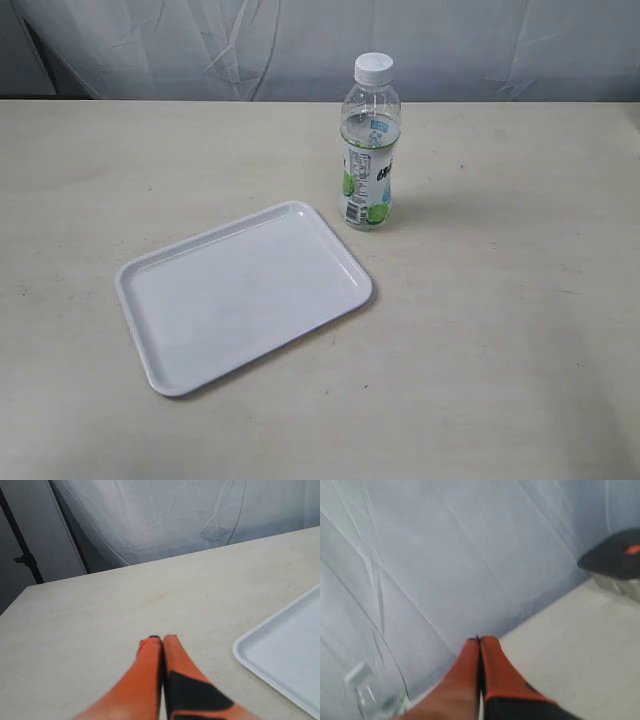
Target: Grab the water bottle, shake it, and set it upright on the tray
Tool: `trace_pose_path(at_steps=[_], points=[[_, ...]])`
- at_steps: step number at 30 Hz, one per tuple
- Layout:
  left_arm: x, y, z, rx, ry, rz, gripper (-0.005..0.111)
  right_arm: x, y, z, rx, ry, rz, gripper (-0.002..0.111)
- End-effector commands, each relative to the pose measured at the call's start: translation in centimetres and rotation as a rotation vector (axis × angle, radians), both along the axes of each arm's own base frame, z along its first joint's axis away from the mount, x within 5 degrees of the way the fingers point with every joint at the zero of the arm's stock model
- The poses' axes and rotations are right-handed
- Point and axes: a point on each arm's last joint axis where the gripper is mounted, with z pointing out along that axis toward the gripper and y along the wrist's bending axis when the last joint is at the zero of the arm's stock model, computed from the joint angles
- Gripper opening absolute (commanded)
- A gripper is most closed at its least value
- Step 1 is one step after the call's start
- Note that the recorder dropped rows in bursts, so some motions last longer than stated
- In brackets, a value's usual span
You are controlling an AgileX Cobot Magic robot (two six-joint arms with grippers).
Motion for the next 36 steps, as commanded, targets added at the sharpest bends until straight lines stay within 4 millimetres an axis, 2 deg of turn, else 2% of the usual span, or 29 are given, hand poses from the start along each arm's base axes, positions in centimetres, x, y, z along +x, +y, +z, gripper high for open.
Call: trace_pose_path(at_steps=[1,2,3,6,8,10,12,13,14,15,16,17,18,19,20,22,24,27,29,30,32,33,36], points=[[0.0,0.0,0.0,-0.009,-0.010,-0.003,0.000,-0.6,-0.8,2.4,0.033,-0.274,-0.088,-0.001],[0.0,0.0,0.0,-0.009,-0.010,-0.003,0.000,-0.7,-0.9,2.5,0.063,-0.288,-0.091,-0.001],[0.0,0.0,0.0,-0.009,-0.010,-0.003,0.000,-0.7,-1.1,2.4,0.290,-0.288,-0.061,-0.001],[0.0,0.0,0.0,-0.009,-0.010,-0.003,0.000,-0.6,-1.2,2.3,0.650,-0.291,0.006,-0.001],[0.0,0.0,0.0,-0.009,-0.010,-0.003,0.000,-0.8,-1.1,2.7,0.738,-0.322,0.058,-0.001],[0.0,0.0,0.0,-0.009,-0.010,-0.003,0.000,-1.1,-0.6,3.4,0.745,-0.383,0.152,-0.001],[0.0,0.0,0.0,-0.009,-0.010,-0.003,0.000,-2.0,0.9,4.9,0.542,-0.504,0.306,-0.001],[0.0,0.0,0.0,-0.009,-0.010,-0.003,0.000,-2.8,2.0,7.3,0.285,-0.545,0.361,-0.001],[0.0,0.0,0.0,-0.009,-0.010,-0.003,0.000,-2.5,2.2,7.8,0.163,-0.470,0.320,-0.001],[0.0,0.0,0.0,-0.009,-0.010,-0.003,0.000,-1.8,1.8,8.9,0.022,-0.347,0.222,-0.001],[0.0,0.0,0.0,-0.009,-0.010,-0.003,0.000,-0.4,1.2,9.6,-0.046,-0.221,0.130,-0.001],[0.0,0.0,0.0,-0.009,-0.010,-0.003,0.000,1.9,1.1,10.5,-0.160,-0.111,0.098,-0.001],[0.0,0.0,0.0,-0.009,-0.010,-0.003,0.000,2.9,1.4,10.9,-0.219,-0.079,0.121,-0.001],[0.0,0.0,0.0,-0.009,-0.010,-0.003,0.000,5.0,2.1,11.1,-0.282,-0.007,0.198,-0.001],[0.0,0.0,0.0,-0.009,-0.010,-0.003,0.000,6.3,2.6,10.9,-0.330,0.040,0.265,-0.001],[0.0,0.0,0.0,-0.006,-0.010,-0.003,0.000,9.9,3.3,9.8,-0.371,0.200,0.367,-0.001],[0.0,0.0,0.0,-0.006,-0.010,-0.003,0.000,13.7,3.5,7.8,-0.276,0.377,0.400,-0.001],[0.0,0.0,0.0,-0.006,-0.010,-0.003,0.000,17.9,4.3,3.5,-0.262,0.587,0.430,-0.001],[0.0,0.0,0.0,-0.006,-0.010,-0.003,0.000,19.4,5.0,1.2,-0.300,0.673,0.397,-0.001],[0.0,0.0,0.0,-0.006,-0.010,-0.003,0.000,20.0,5.7,-0.6,-0.345,0.733,0.366,-0.001],[0.0,0.0,0.0,-0.009,-0.010,-0.003,0.000,20.9,5.9,-2.9,-0.450,0.799,0.237,-0.001],[0.0,0.0,0.0,-0.009,-0.010,-0.003,0.000,21.2,6.3,-3.9,-0.526,0.816,0.171,-0.001],[0.0,0.0,0.0,-0.009,-0.010,-0.003,0.000,21.2,7.7,-5.6,-0.632,0.846,0.113,-0.001]])
